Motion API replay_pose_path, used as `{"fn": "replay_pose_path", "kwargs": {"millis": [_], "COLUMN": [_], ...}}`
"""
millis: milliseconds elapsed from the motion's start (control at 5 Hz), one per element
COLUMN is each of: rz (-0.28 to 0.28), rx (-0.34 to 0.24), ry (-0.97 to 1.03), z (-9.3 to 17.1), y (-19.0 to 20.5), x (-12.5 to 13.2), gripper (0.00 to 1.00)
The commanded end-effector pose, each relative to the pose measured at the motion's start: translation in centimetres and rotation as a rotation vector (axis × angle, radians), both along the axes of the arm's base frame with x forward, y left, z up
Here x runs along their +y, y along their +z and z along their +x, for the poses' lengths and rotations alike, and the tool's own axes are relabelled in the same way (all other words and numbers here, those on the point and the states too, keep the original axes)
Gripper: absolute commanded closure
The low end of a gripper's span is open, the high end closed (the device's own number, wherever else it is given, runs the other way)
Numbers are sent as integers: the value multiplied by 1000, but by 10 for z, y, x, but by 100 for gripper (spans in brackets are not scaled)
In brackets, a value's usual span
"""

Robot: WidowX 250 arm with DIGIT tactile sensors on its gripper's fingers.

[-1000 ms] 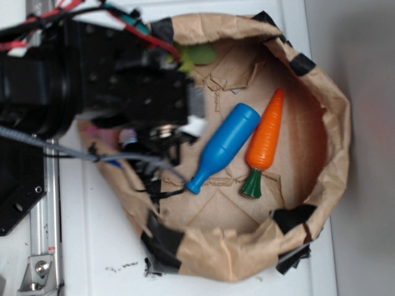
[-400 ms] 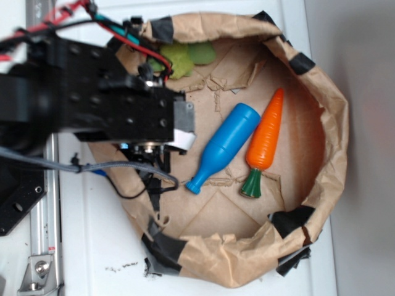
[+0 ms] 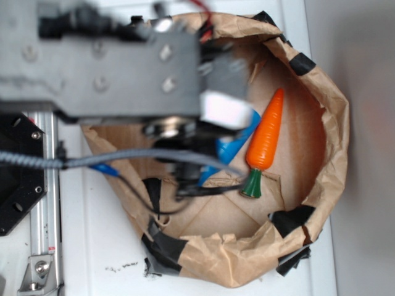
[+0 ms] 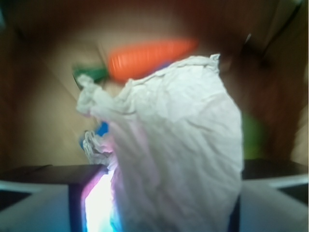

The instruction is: Grab the white paper.

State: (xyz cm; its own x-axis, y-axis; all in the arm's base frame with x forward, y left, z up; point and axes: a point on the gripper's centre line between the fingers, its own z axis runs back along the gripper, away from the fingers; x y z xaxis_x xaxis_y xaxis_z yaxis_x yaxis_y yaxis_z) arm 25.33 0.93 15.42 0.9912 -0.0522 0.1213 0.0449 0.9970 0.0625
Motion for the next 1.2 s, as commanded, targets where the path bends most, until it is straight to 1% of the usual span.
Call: {"fn": "replay_pose_path", "kwargs": {"millis": [0, 400, 1000], "rz": [-1, 3, 17], "rx": [-63, -62, -45], "ry": [-4, -4, -5], "z": [8, 5, -4], "y": [31, 29, 27], "x": [-10, -9, -12], "gripper": [100, 100, 100]}}
